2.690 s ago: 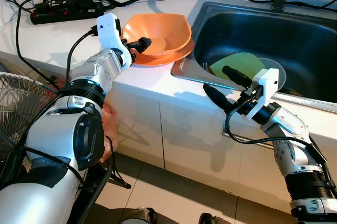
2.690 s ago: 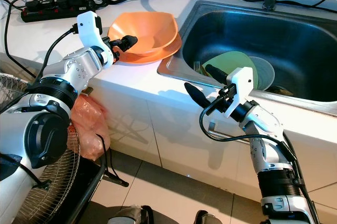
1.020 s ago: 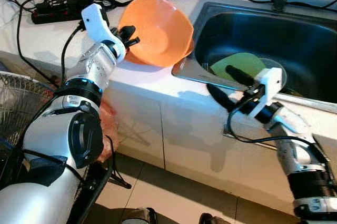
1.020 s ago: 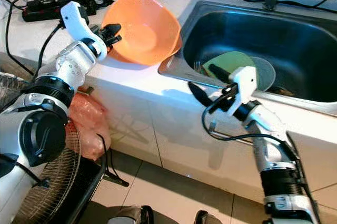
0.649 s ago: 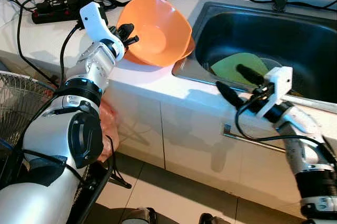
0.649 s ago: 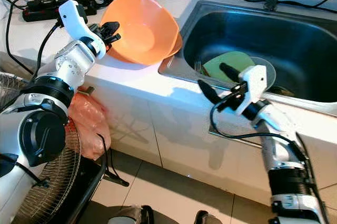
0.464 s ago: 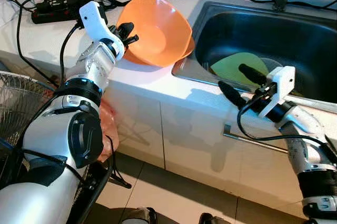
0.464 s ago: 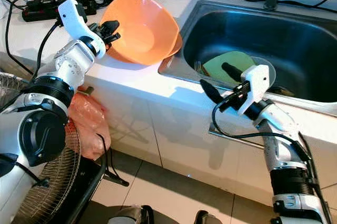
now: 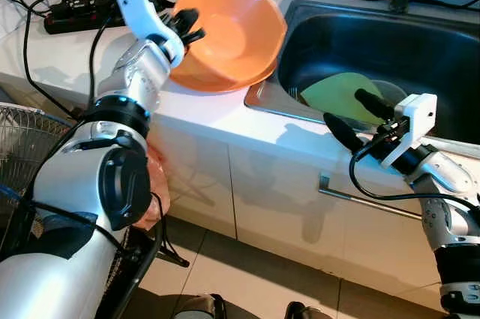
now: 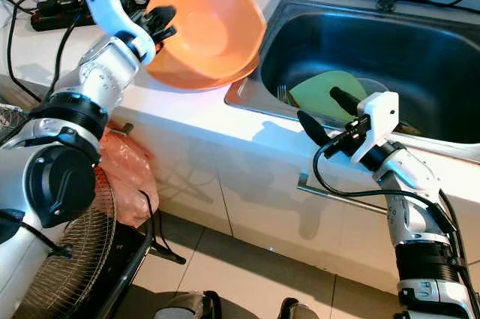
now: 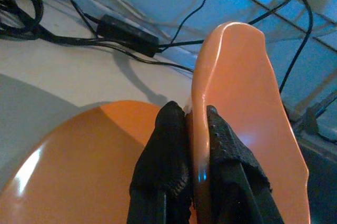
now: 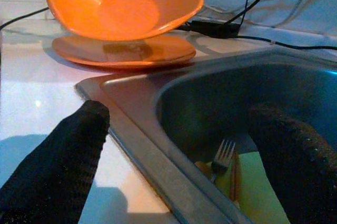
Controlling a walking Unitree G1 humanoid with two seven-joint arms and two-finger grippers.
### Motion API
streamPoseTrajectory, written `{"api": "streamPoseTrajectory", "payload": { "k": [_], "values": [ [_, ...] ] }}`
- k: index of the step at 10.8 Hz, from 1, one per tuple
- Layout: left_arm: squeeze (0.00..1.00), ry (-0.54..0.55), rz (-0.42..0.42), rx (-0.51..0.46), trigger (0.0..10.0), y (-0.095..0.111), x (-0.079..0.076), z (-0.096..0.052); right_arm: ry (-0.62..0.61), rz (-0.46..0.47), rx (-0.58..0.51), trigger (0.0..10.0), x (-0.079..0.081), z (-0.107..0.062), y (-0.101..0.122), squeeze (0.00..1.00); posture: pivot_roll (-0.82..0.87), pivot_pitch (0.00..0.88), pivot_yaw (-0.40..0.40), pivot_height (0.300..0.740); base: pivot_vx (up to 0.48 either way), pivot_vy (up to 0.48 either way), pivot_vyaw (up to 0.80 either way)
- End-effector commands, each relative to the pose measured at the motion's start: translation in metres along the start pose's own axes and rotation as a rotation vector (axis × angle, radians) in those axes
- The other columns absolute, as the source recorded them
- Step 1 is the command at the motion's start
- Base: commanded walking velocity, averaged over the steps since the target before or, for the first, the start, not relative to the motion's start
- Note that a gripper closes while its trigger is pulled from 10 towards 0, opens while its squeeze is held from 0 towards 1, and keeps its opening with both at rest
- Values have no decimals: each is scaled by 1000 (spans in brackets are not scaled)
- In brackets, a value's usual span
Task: Kitchen organization
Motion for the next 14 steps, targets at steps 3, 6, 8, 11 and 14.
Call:
{"api": "streamPoseTrajectory", "payload": {
  "k": [3,6,8,11,14],
  "values": [
    [0,-73,13,-78,10000,27,-31,8,-38,-7,7,10000,-7,-12,-1,0,-34,132,103,740,0,0,0],
    [0,-153,35,-72,10000,23,-66,13,-66,-13,5,10000,-9,-19,0,0,-57,138,117,740,0,0,0],
    [0,-199,51,-63,10000,18,-87,15,-82,-20,1,10000,-11,-24,1,0,-80,141,135,740,0,0,0],
    [0,-266,64,-46,10000,8,-118,15,-126,-29,-2,10000,-12,-39,1,0,-125,152,166,740,0,0,0],
    [0,-326,201,11,10000,-22,-147,12,-159,-28,-10,10000,-5,-54,0,0,-195,168,200,740,0,0,0]
  ]
}}
Point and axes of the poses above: a point about 5 cm out from each wrist's last joint towards the gripper, its own z axis pointing out of the wrist towards the gripper, its own y axis along the axis of the wrist's last joint, x = y × z, the point moved 6 cm from there along z, pointing out of the wrist towards the gripper, and after that the axes turned 15 degrees about z, right-handed, at the moved point
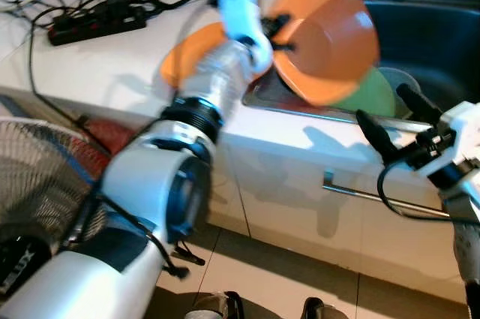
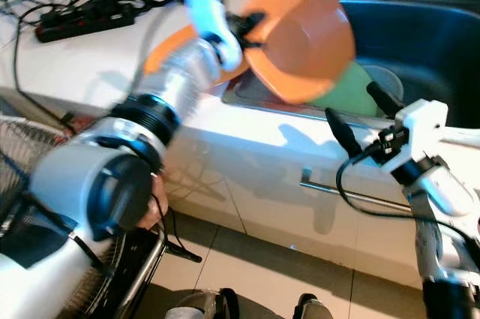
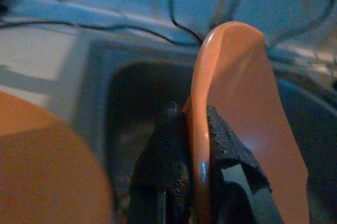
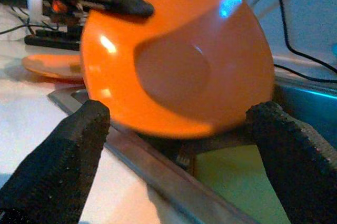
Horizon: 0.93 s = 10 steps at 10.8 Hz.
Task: Kitchen organization
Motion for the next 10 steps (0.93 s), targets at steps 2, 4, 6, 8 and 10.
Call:
{"api": "streamPoseTrajectory", "payload": {
  "k": [2,4,6,8,10],
  "values": [
    [0,1,43,-31,10000,11,1,1,-57,71,94,10000,-7,-13,-28,0,-198,169,201,740,0,0,0],
    [0,0,76,-1,10000,-1,-7,2,-61,74,95,10000,-4,-17,-28,0,-222,186,203,740,0,0,0],
    [0,146,105,29,10000,-14,13,-3,-50,86,101,10000,5,-19,-28,0,-215,202,199,740,0,0,0],
    [0,300,26,-8,10000,-7,38,-9,-44,100,106,10000,10,-19,-29,0,-214,211,193,740,0,0,0],
    [0,314,-2,-14,10000,-7,36,-9,-40,106,109,10000,13,-19,-29,0,-216,217,190,740,0,0,0]
  ]
}}
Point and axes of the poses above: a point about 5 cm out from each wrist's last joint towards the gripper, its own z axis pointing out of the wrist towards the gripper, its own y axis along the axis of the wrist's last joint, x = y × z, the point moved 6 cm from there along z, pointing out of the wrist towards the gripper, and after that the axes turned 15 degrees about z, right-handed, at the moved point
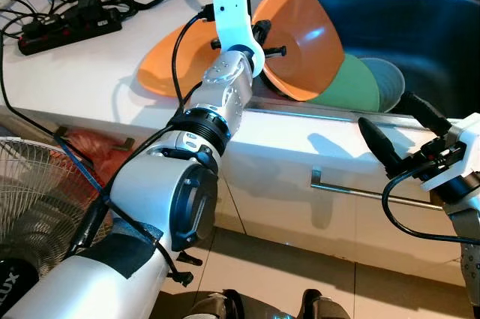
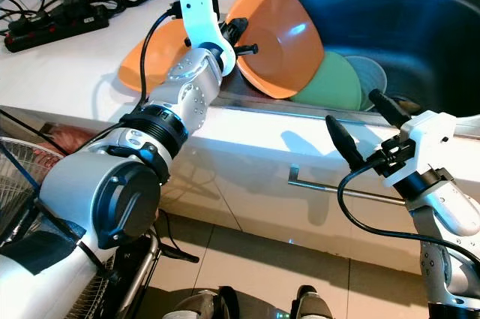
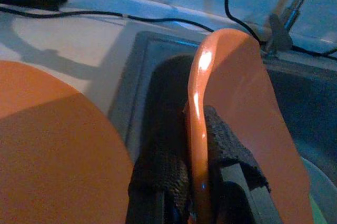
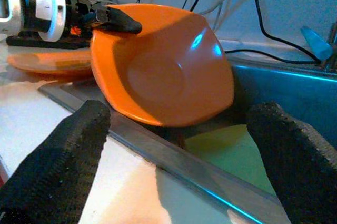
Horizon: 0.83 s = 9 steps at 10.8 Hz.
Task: Kitchen organization
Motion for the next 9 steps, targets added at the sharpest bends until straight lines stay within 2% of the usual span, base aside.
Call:
{"api": "streamPoseTrajectory", "payload": {
  "k": [1,3,4,6,7,8,9],
  "values": [
    [0,17,6,-8,10000,-1,2,0,-33,91,109,10000,-2,-9,-33,0,-217,221,190,740,0,0,0],
    [0,-38,45,18,10000,-10,-16,-2,-33,97,114,10000,1,-8,-34,0,-214,231,191,740,0,0,0],
    [129,-61,52,33,10000,-13,-18,-2,-33,103,115,10000,2,-9,-35,0,-211,238,193,740,0,0,0],
    [110,-95,80,68,10000,-28,-28,-5,-31,114,122,10000,4,-9,-38,0,-204,244,193,740,0,0,0],
    [502,-106,90,77,10000,-32,-32,-6,-29,119,123,10000,5,-9,-38,0,-205,246,194,740,0,0,0],
    [1000,-117,95,74,10000,-33,-34,-6,-26,122,123,10000,6,-8,-39,0,-201,246,192,740,0,0,0],
    [1000,-119,98,72,10000,-32,-34,-7,-24,124,124,10000,6,-7,-39,0,-198,244,191,740,0,0,0]
  ]
}}
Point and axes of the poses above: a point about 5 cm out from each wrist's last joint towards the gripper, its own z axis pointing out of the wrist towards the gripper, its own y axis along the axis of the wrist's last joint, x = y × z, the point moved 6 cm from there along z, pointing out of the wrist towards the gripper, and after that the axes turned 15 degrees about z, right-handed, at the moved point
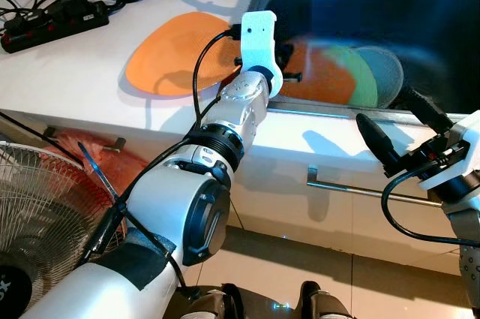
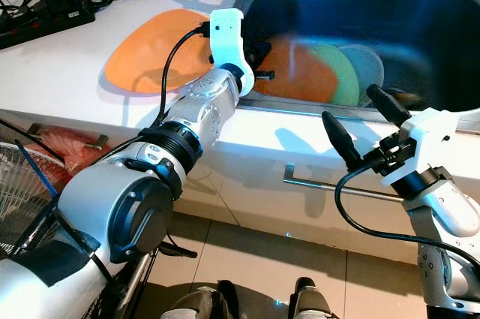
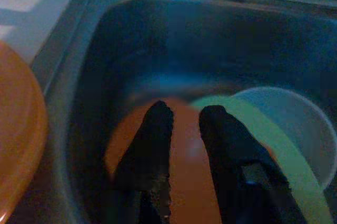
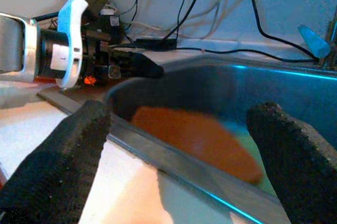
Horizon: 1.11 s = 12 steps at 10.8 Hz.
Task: Kitchen organization
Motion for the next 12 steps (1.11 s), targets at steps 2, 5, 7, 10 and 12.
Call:
{"api": "streamPoseTrajectory", "payload": {
  "k": [2,5,7,10,12],
  "values": [
    [1000,-5,8,10,10000,-2,0,0,-39,111,147,10000,-2,-8,-44,0,-193,236,190,740,0,0,0],
    [0,18,60,-95,10000,35,19,2,-23,104,129,10000,-4,1,-40,0,-161,209,183,740,0,0,0],
    [0,76,118,-220,10000,82,53,-3,-7,109,128,10000,-4,8,-42,0,-118,189,176,740,0,0,0],
    [0,240,204,-243,10000,99,138,-27,77,116,109,10000,7,29,-40,0,-76,144,156,740,0,0,0],
    [0,322,233,-144,10000,68,190,-48,106,115,110,10000,8,35,-39,0,-52,128,142,740,0,0,0]
  ]
}}
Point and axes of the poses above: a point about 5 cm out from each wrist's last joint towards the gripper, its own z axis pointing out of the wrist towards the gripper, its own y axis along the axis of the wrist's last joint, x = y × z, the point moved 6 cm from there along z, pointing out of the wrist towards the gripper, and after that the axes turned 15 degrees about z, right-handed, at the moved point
